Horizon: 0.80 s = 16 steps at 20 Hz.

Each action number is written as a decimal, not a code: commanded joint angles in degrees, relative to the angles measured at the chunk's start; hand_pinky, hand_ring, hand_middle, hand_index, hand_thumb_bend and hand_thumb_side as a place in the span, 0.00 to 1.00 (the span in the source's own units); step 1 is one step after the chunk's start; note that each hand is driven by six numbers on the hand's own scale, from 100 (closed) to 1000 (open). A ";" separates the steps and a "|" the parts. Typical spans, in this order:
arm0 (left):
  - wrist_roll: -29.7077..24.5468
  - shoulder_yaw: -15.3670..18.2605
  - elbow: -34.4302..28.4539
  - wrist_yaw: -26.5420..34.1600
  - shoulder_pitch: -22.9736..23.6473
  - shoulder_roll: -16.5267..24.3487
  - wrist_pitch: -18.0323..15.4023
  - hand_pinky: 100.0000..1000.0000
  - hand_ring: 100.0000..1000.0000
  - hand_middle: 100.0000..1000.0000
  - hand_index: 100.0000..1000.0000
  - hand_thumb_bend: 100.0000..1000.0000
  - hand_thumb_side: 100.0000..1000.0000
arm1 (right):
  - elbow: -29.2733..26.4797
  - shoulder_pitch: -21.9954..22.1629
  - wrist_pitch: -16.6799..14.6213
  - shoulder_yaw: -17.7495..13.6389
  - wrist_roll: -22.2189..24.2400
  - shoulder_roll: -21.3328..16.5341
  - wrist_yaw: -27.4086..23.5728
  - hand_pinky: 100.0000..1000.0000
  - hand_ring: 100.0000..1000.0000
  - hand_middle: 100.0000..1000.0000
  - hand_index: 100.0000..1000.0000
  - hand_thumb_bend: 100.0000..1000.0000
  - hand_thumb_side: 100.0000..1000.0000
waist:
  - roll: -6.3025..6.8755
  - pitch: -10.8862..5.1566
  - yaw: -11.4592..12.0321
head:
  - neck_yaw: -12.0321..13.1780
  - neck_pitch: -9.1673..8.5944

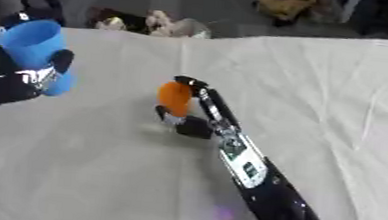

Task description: Pour the contents of one cup into another cup.

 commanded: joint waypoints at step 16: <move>-0.09 0.25 -1.23 0.63 -1.01 0.88 -0.16 0.09 0.36 0.20 0.81 0.00 0.18 | -0.04 -1.81 1.50 -0.33 -2.64 0.73 -0.43 0.63 0.37 0.29 0.80 0.00 0.07 | -0.18 -0.95 -0.41 | -0.10 -0.93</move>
